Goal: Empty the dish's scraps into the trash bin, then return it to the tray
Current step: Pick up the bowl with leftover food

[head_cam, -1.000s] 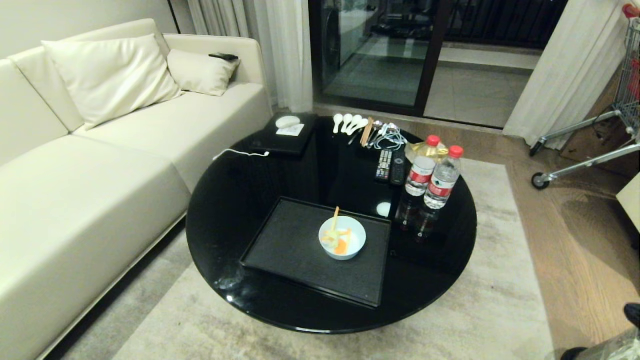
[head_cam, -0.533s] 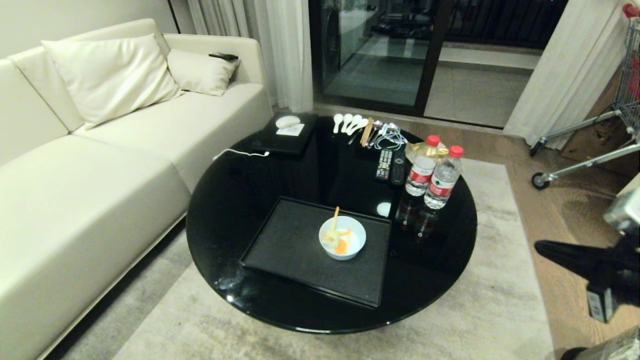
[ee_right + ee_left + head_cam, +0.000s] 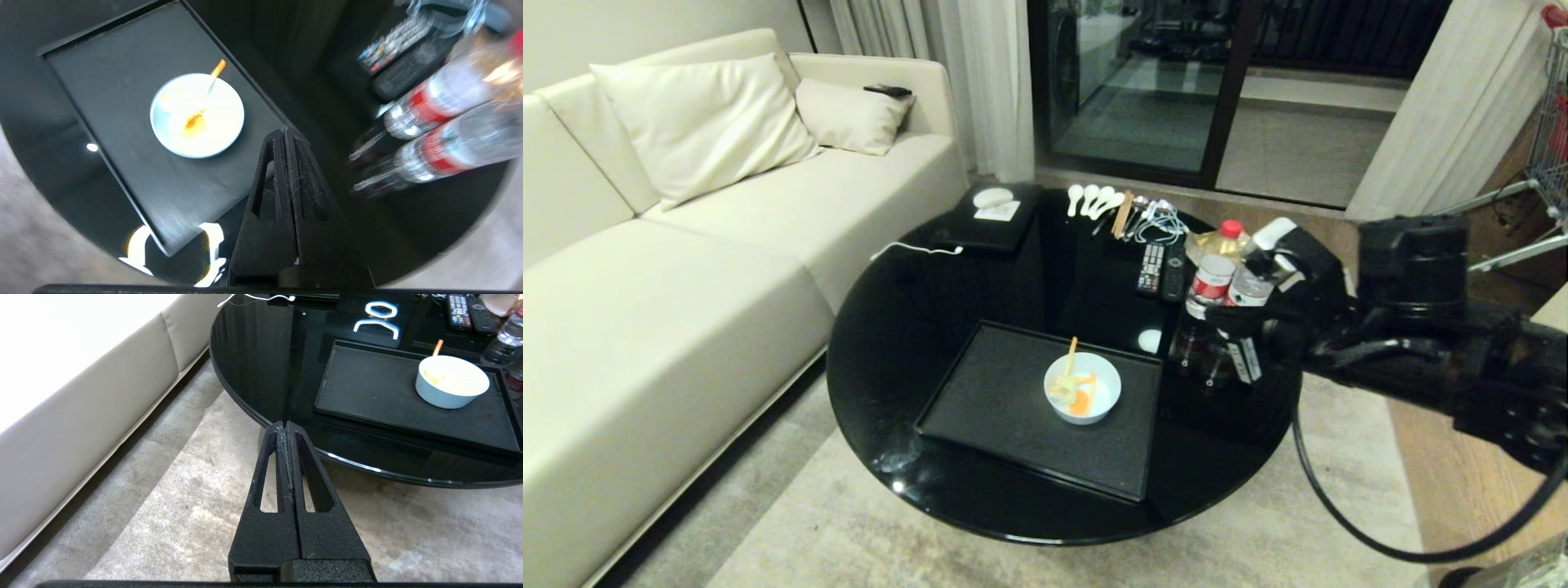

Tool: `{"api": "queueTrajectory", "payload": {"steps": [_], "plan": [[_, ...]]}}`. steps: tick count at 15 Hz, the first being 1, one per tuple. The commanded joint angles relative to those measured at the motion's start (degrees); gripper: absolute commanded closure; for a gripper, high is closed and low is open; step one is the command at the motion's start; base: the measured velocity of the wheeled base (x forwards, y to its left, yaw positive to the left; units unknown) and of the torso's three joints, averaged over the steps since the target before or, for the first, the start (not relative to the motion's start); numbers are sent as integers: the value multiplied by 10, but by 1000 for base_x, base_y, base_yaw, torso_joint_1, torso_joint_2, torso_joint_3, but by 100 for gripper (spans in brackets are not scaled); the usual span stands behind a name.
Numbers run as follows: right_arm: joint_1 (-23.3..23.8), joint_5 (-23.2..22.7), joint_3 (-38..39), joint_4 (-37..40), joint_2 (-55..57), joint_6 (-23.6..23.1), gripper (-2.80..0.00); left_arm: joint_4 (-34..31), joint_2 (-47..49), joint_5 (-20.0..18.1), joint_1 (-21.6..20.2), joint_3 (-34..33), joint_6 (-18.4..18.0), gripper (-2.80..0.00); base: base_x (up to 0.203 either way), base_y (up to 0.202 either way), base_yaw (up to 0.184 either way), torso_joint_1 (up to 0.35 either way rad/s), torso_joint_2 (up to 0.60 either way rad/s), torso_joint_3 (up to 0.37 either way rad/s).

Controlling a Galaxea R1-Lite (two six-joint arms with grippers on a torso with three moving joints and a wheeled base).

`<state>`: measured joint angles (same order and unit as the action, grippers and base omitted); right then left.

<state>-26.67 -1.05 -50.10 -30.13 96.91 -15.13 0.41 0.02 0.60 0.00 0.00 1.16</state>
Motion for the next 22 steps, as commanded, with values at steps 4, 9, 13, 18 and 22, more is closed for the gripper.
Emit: {"api": "queueTrajectory", "payload": {"steps": [4, 9, 13, 18, 22], "plan": [[-60, 79, -164, 218, 121, 221, 0, 0, 0, 1, 0, 0, 1, 0, 0, 0, 0, 0, 0, 0], [-82, 80, -317, 422, 196, 408, 0, 0, 0, 0, 0, 0, 1, 0, 0, 0, 0, 0, 0, 0], [-99, 76, -423, 502, 266, 489, 0, 0, 0, 0, 0, 0, 1, 0, 0, 0, 0, 0, 0, 0], [-103, 59, -491, 517, 323, 508, -280, 0, 0, 0, 0, 0, 1, 0, 0, 0, 0, 0, 0, 0], [-98, 73, -528, 515, 367, 506, -280, 0, 0, 0, 0, 0, 1, 0, 0, 0, 0, 0, 0, 0]]}}
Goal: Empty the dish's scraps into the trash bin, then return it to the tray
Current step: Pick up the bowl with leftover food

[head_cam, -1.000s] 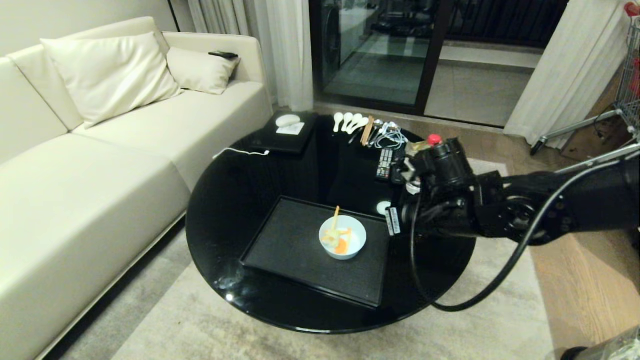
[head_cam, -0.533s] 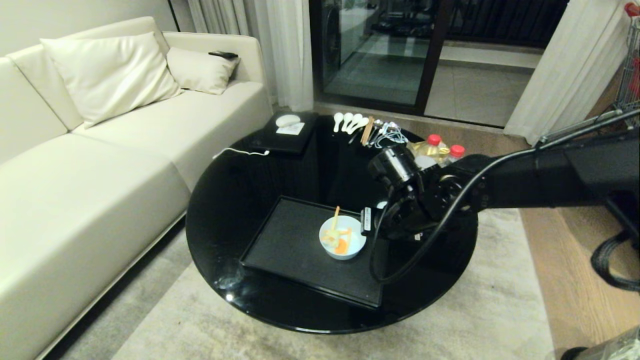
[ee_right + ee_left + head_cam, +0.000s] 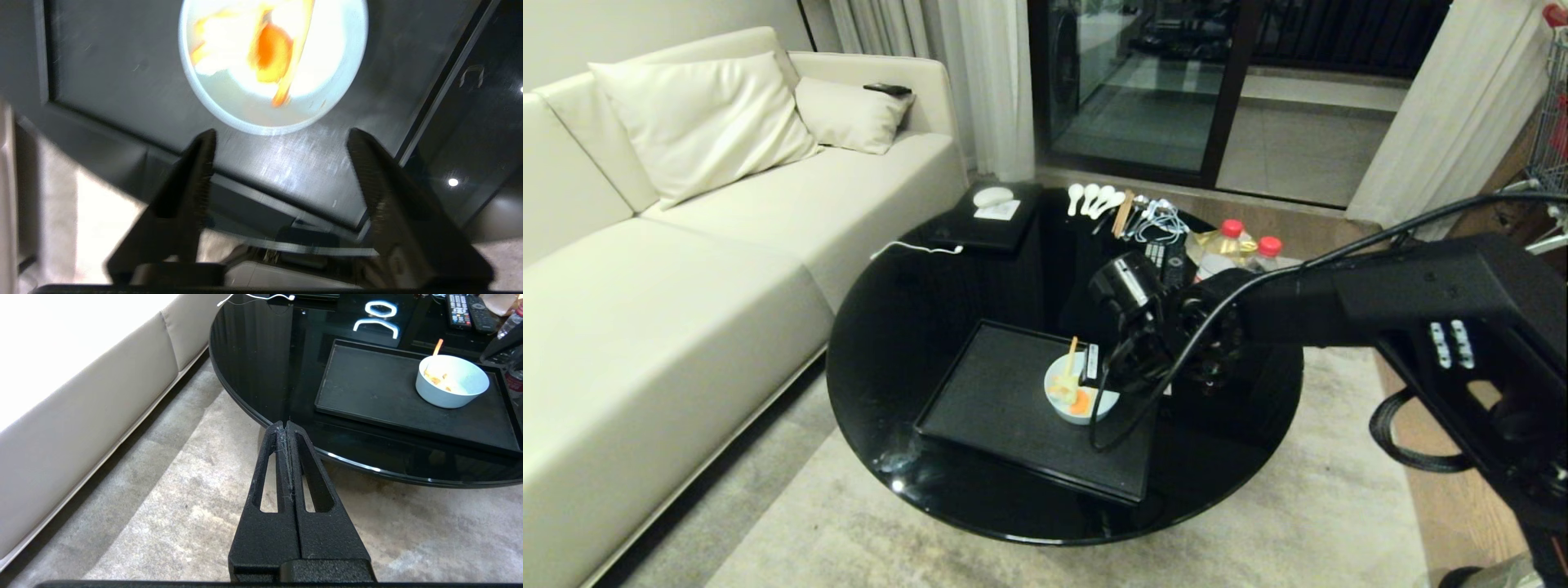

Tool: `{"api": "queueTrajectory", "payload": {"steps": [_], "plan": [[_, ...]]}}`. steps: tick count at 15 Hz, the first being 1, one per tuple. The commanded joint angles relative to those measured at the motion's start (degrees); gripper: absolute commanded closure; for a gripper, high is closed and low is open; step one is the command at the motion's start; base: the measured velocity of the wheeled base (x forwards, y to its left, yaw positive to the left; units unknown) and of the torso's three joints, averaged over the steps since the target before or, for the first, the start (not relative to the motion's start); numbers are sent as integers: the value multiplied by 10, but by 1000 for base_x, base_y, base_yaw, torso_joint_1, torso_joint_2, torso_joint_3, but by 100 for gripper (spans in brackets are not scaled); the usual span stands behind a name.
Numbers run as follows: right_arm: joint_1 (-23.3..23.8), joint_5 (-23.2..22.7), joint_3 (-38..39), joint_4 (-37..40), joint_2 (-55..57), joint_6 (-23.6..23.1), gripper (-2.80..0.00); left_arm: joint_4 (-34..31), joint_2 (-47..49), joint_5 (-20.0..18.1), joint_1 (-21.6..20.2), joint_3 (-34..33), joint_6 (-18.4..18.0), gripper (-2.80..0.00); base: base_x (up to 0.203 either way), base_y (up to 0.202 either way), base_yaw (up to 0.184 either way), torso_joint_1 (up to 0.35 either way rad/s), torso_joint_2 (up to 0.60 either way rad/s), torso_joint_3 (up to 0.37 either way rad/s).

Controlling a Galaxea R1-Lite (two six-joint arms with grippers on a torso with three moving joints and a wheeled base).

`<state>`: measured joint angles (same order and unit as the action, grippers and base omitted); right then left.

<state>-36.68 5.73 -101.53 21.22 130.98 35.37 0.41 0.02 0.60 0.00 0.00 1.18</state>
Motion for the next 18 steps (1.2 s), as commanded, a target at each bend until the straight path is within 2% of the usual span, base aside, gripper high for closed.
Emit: {"api": "queueTrajectory", "payload": {"steps": [1, 5, 10, 15, 18], "plan": [[4, 13, -24, 2, 37, 0, -280, 0, 0, 0, 0, 0, 0, 0, 0, 0, 0, 0, 0, 0], [11, 35, -71, 4, 78, -4, -280, 0, 0, 0, 0, 0, 0, 0, 0, 0, 0, 0, 0, 0], [31, 73, -99, -1, 115, -35, -280, 0, 0, 0, 0, 0, 0, 0, 0, 0, 0, 0, 0, 0], [44, 76, -101, -3, 130, -35, -280, 0, 0, 0, 0, 0, 0, 0, 0, 0, 0, 0, 0, 0], [49, 76, -101, -30, 140, -45, -280, 0, 0, 0, 0, 0, 0, 0, 0, 0, 0, 0, 0, 0]]}}
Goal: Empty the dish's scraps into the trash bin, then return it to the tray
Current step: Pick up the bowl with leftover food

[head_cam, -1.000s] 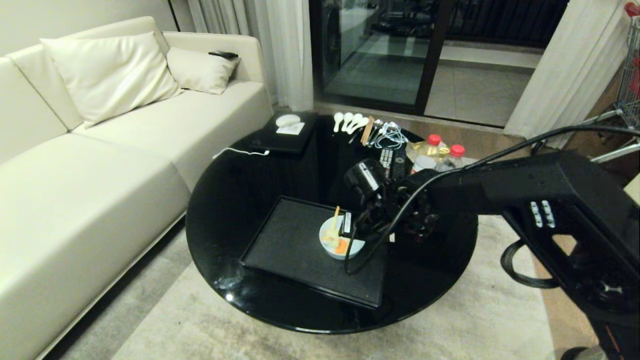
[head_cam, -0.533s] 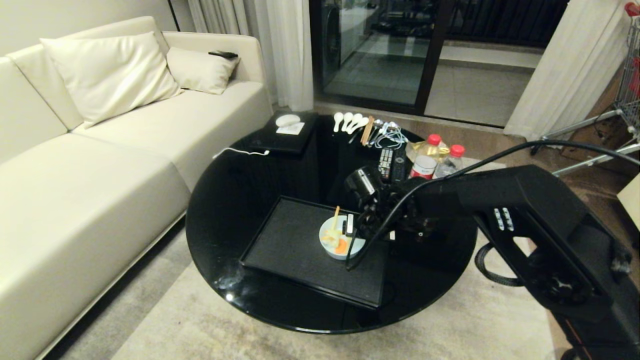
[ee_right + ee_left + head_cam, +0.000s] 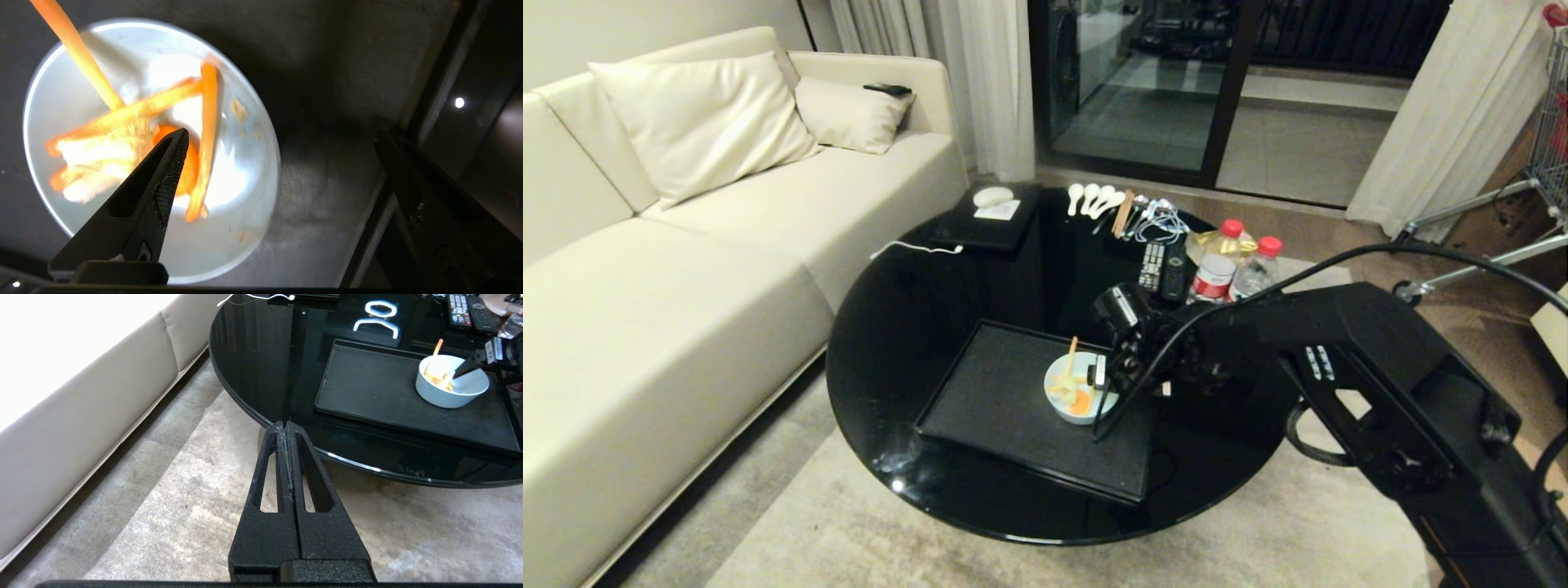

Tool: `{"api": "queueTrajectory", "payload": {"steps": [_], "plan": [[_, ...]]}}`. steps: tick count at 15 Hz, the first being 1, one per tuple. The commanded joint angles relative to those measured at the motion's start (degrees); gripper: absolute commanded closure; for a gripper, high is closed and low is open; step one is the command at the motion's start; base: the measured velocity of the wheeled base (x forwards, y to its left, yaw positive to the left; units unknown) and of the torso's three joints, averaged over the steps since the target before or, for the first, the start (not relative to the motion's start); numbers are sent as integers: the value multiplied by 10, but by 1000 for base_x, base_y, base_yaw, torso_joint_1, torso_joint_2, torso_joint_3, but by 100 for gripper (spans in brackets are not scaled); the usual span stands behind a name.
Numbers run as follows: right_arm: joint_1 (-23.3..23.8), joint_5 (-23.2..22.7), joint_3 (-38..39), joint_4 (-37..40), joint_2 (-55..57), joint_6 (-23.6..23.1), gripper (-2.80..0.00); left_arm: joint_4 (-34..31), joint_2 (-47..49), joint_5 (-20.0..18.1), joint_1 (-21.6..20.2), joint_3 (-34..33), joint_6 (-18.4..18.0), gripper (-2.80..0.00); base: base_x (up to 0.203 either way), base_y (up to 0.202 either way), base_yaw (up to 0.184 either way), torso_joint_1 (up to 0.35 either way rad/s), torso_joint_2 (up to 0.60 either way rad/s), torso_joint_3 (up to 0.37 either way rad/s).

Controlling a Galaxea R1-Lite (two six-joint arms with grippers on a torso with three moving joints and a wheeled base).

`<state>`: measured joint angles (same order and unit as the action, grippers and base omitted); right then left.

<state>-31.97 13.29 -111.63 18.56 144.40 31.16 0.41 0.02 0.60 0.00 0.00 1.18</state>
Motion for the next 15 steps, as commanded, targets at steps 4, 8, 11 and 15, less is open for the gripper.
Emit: {"api": "queueTrajectory", "payload": {"steps": [4, 8, 11, 15], "plan": [[2, 2, 0, -15, 8, -14, -280, 0, 0, 0, 0, 0, 0, 0, 0, 0, 0, 0, 0, 0], [2, 2, 0, -25, 11, -30, -280, 0, 0, 0, 0, 0, 0, 0, 0, 0, 0, 0, 0, 0], [2, 2, 0, -25, 14, -31, -280, 0, 0, 0, 0, 0, 0, 0, 0, 0, 0, 0, 0, 0], [2, 17, 0, -26, 23, -33, 0, 0, 0, 0, 0, 0, 0, 0, 0, 0, 0, 0, 0, 0]]}}
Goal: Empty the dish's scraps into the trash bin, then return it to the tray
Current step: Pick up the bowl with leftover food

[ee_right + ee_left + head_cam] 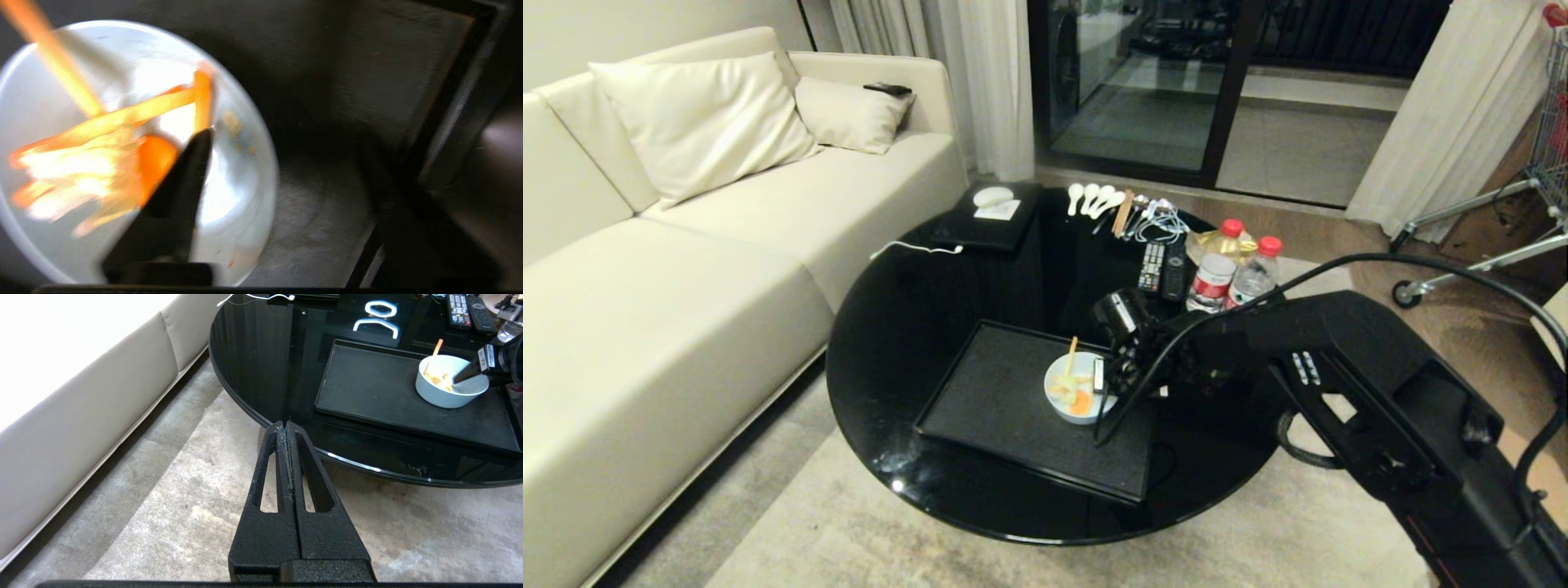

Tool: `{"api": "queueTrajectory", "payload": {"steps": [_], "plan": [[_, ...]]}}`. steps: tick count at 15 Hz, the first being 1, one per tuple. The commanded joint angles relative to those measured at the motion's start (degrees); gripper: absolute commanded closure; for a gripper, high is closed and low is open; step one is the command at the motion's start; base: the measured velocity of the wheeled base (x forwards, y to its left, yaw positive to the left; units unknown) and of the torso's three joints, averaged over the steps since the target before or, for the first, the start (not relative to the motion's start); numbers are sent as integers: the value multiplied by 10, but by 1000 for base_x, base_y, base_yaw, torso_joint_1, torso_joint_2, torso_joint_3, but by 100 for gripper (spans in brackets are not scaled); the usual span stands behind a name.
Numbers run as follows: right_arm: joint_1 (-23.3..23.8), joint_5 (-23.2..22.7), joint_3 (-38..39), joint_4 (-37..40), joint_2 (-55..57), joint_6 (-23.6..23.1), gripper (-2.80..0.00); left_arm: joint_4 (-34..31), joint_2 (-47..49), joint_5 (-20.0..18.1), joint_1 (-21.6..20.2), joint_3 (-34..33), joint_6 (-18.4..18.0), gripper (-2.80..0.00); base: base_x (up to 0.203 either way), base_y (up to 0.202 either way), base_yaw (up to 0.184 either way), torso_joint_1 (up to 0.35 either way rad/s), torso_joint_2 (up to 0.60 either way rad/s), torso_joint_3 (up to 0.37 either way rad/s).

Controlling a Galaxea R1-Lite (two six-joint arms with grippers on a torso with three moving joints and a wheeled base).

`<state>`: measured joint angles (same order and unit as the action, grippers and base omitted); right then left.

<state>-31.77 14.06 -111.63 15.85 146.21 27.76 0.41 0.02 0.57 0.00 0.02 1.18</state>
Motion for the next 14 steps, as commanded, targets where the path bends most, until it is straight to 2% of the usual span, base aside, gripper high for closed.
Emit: {"api": "queueTrajectory", "payload": {"steps": [1, 14], "plan": [[0, 20, 0, 1, 10, -3, 0, 0, 0, 0, 0, 0, 0, 0, 0, 0, 0, 0, 0, 0], [0, 19, 2, 7, 11, -2, 0, 0, 0, 0, 0, 0, 0, 0, 0, 0, 0, 0, 0, 0]]}}
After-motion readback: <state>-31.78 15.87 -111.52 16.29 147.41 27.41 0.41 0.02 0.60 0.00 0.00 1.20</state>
